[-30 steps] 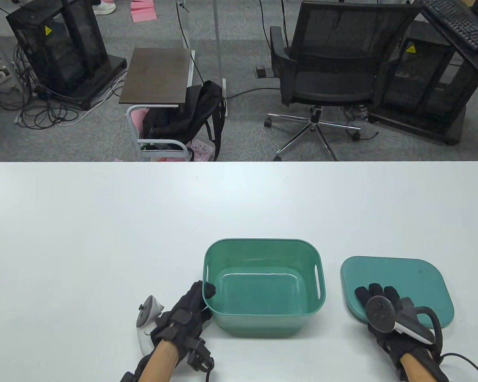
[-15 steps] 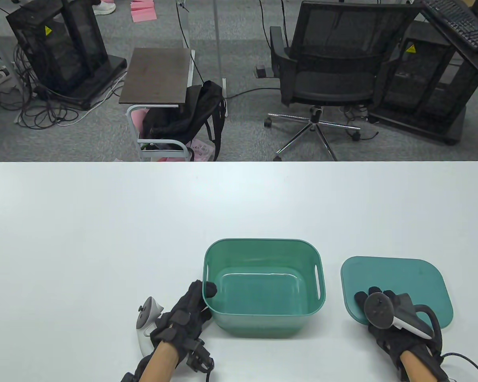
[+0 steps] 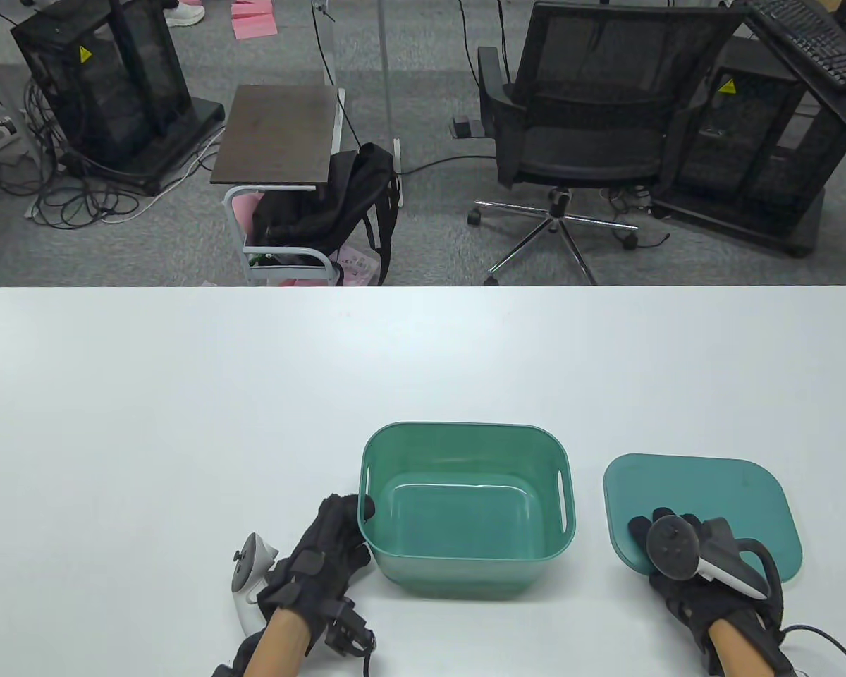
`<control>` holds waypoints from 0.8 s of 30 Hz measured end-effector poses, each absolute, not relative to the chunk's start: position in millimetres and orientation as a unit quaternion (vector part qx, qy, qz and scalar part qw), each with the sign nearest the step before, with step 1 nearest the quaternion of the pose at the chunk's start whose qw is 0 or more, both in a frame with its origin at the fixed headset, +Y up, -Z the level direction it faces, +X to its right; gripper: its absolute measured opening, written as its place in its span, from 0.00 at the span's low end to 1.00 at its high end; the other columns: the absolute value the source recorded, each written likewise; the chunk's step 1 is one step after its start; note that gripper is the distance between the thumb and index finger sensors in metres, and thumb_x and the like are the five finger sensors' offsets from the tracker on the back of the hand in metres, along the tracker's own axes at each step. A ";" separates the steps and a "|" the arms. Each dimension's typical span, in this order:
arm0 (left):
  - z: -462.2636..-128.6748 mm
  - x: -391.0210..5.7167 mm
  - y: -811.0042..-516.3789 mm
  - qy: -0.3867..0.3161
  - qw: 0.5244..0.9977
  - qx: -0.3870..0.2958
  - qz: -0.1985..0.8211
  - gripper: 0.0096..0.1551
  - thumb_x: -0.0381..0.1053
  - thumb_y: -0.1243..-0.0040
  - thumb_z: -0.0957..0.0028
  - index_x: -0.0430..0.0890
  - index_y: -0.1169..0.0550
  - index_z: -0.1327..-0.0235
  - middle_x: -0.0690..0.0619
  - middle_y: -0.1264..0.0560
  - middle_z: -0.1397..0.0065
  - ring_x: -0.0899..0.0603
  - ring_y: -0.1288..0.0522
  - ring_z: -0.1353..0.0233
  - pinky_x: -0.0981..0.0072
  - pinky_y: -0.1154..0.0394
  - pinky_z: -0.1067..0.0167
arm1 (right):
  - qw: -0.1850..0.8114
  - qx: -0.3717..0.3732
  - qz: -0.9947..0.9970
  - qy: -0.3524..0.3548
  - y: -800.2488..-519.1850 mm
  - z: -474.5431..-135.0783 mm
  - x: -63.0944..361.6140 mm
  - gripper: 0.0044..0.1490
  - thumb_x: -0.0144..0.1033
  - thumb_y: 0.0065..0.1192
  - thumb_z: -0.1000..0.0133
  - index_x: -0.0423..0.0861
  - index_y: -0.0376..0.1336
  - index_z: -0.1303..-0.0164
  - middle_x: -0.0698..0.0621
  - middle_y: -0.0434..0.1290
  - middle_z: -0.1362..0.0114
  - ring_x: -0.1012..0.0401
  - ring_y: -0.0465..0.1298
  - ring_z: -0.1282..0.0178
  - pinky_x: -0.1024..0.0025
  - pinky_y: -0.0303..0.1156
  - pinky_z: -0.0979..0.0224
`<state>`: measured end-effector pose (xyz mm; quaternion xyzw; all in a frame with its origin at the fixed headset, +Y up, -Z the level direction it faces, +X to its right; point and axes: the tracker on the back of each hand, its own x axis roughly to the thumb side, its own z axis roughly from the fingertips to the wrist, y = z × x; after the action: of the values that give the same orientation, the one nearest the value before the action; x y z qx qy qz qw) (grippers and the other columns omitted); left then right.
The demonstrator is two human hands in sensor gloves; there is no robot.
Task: Remove lid from plastic storage box
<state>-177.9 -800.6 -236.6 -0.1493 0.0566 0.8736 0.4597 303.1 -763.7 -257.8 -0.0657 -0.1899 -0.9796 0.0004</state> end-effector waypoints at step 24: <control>-242.6 -160.1 -681.1 -0.109 0.694 0.092 0.706 0.42 0.66 0.47 0.39 0.45 0.34 0.16 0.36 0.56 0.14 0.26 0.63 0.20 0.30 0.65 0.32 | -0.259 -0.168 -0.942 0.132 -633.8 -245.2 208.9 0.42 0.57 0.55 0.35 0.53 0.49 0.14 0.41 0.48 0.10 0.36 0.51 0.15 0.29 0.53 0.24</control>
<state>-160.1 -681.1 -242.6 0.0918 -0.1090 0.7055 0.6942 208.9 -633.8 -245.2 -0.1685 0.1321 -0.9417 -0.2594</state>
